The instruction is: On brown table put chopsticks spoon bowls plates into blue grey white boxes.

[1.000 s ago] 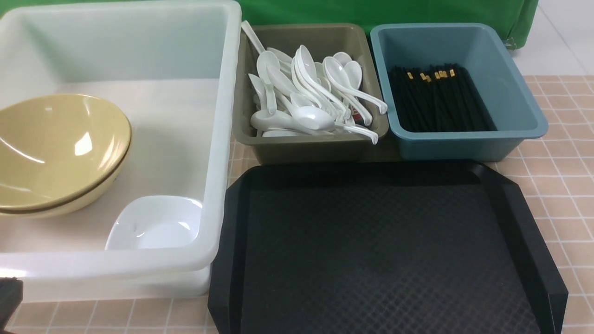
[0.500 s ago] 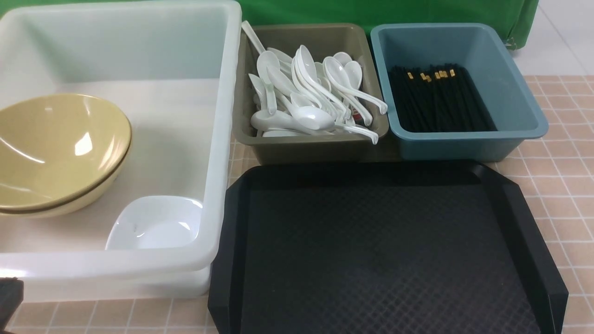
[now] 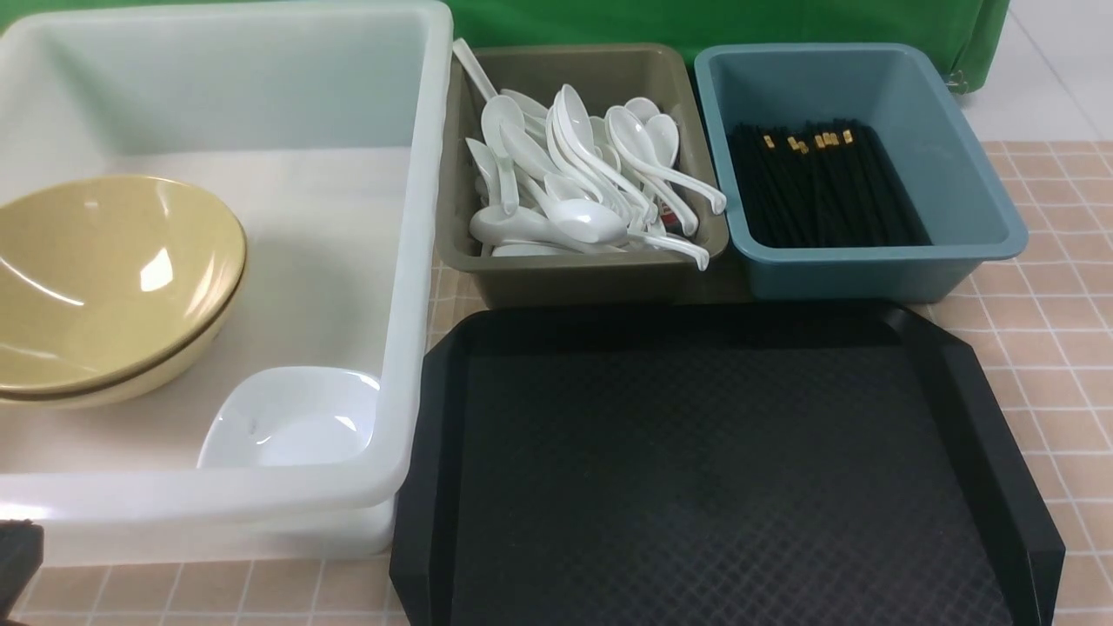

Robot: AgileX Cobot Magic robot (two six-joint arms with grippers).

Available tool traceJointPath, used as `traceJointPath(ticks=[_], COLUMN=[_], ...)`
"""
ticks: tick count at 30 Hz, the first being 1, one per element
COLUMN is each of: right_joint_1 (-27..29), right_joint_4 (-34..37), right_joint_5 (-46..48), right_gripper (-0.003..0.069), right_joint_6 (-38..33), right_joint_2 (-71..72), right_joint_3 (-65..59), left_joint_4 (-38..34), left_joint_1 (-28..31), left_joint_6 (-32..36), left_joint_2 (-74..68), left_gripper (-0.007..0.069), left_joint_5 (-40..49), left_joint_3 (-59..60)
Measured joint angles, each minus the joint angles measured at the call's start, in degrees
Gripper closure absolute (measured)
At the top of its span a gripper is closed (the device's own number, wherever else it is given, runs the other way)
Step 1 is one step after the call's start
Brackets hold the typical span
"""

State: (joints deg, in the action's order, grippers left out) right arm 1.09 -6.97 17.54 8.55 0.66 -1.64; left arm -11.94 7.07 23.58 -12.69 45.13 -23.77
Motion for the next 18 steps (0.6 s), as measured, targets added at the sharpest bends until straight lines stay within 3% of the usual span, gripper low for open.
traceJointPath(ticks=[12, 18], right_joint_1=[0.0, 0.0], right_joint_4=[0.0, 0.0], right_joint_5=[0.0, 0.0], right_gripper=[0.0616, 0.0612], right_joint_6=[0.1, 0.1], right_joint_2=[0.0, 0.0], right_joint_3=[0.0, 0.0], left_joint_4=[0.1, 1.0], left_joint_1=[-0.1, -5.6], left_joint_6=[0.0, -0.1], left_joint_2=[0.2, 4.0], left_gripper=[0.0623, 0.0623], left_joint_5=[-0.2, -8.1], left_joint_3=[0.1, 4.6])
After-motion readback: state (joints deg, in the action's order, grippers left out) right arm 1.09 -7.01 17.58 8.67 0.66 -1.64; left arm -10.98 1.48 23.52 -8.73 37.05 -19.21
